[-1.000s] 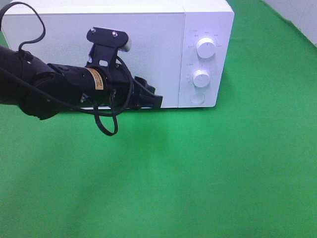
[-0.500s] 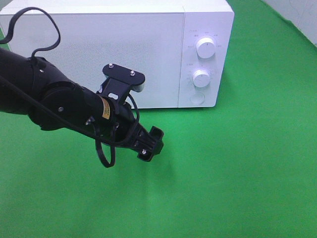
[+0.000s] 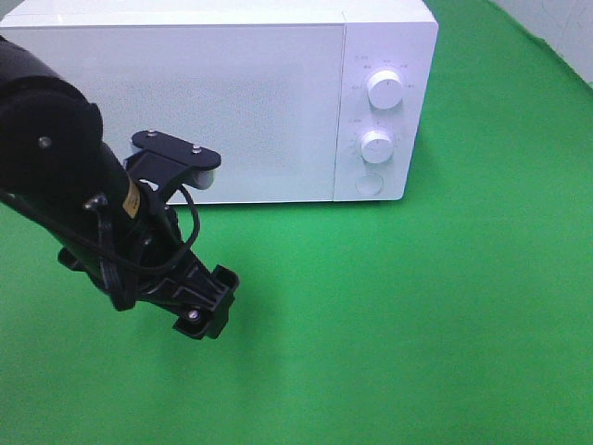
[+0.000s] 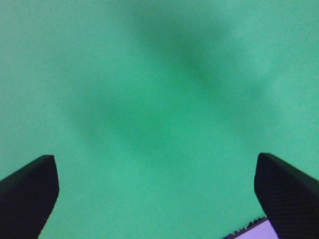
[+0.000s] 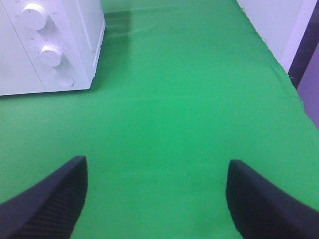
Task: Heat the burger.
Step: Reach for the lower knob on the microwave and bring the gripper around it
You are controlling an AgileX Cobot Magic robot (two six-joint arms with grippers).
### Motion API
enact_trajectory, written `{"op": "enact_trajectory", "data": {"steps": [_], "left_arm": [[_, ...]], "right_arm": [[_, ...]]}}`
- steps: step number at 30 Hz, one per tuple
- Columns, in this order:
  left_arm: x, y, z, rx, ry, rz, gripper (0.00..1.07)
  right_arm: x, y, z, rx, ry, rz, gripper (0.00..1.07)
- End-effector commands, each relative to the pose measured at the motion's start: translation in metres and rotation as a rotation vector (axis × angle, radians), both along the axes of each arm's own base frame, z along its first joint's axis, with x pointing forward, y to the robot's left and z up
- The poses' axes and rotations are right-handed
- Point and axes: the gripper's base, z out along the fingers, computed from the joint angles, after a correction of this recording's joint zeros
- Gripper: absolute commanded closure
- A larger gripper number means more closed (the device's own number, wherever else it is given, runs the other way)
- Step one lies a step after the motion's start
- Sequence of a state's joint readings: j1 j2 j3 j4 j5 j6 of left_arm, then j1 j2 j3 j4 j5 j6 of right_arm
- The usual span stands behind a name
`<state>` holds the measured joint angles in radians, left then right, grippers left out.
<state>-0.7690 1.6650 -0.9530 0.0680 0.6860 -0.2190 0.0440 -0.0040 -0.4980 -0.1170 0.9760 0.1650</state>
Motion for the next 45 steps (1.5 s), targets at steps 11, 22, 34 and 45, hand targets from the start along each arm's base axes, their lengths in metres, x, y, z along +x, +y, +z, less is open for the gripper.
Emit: {"op": "enact_trajectory", "data": {"steps": [11, 22, 34, 45], "left_arm": [[0.012, 0.057, 0.038, 0.012, 0.013, 0.181, 0.06], [0.032, 0.127, 0.046, 0.014, 0.087, 0.332, 0.06], [0.042, 0.183, 0.046, -0.078, 0.143, 0.568, 0.06], [0.033, 0.187, 0.050, -0.075, 0.198, 0.578, 0.06]], "right_arm": [[-0.003, 0.000, 0.000, 0.005, -0.041, -0.011, 0.33], [-0.003, 0.000, 0.000, 0.005, -0.041, -0.011, 0.33], [-0.003, 0.000, 0.000, 0.005, -0.041, -0.011, 0.33], [-0.003, 0.000, 0.000, 0.005, -0.041, -0.011, 0.33]]}}
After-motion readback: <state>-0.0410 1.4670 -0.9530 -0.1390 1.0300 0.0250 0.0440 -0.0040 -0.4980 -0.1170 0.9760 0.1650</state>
